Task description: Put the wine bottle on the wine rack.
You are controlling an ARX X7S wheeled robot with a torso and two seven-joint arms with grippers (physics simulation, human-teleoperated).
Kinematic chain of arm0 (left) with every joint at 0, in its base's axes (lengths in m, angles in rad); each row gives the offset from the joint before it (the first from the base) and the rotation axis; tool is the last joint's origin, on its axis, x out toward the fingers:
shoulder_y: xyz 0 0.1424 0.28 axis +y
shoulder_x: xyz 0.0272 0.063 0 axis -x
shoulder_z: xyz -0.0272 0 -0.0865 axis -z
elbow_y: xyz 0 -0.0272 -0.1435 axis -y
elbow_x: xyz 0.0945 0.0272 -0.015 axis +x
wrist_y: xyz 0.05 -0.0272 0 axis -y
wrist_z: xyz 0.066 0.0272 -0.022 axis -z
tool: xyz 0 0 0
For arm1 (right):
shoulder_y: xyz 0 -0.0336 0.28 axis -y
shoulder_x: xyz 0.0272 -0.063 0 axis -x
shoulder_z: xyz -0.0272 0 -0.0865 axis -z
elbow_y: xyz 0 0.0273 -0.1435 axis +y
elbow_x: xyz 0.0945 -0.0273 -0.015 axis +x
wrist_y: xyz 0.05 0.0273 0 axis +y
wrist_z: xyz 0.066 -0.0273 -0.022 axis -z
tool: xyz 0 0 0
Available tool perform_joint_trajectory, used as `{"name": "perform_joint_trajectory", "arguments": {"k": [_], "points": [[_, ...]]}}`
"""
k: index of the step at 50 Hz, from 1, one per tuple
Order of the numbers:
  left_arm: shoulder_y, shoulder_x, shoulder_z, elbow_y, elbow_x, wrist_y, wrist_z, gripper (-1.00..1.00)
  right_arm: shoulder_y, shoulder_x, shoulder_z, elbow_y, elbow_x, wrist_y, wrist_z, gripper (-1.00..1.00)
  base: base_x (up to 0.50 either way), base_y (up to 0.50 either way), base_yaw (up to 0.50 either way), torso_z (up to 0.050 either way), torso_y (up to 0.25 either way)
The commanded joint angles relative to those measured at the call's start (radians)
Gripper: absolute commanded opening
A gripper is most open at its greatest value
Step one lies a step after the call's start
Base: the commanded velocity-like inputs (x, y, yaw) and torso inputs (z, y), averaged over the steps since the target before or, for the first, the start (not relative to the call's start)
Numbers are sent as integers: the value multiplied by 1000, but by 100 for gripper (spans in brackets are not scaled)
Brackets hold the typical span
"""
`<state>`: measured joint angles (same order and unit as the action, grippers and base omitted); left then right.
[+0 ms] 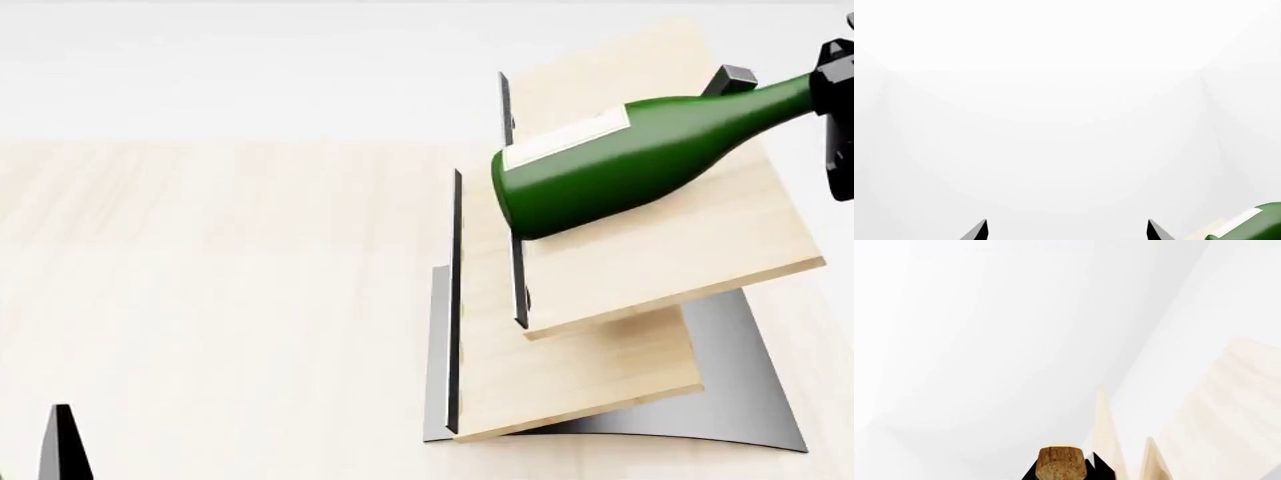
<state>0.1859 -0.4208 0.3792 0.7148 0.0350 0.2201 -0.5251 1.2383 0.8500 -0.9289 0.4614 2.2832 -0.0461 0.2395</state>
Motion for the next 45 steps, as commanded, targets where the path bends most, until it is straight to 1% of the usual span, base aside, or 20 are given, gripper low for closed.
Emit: {"name": "perform_joint_trajectory", "arguments": {"k": [1,32,45], "points": [[-2,-2,3,-1,0,-1,-2,100,0,-1,9,4,-49,-3,-14,-100,0,0,0,0,0],[-2,-7,9,1,2,-2,-8,100,-38,-33,2,69,-45,7,-42,-100,0,0,0,0,0],[-5,-8,13,1,3,-5,-10,100,-42,-31,5,63,-47,9,-41,-100,0,0,0,0,0]]}}
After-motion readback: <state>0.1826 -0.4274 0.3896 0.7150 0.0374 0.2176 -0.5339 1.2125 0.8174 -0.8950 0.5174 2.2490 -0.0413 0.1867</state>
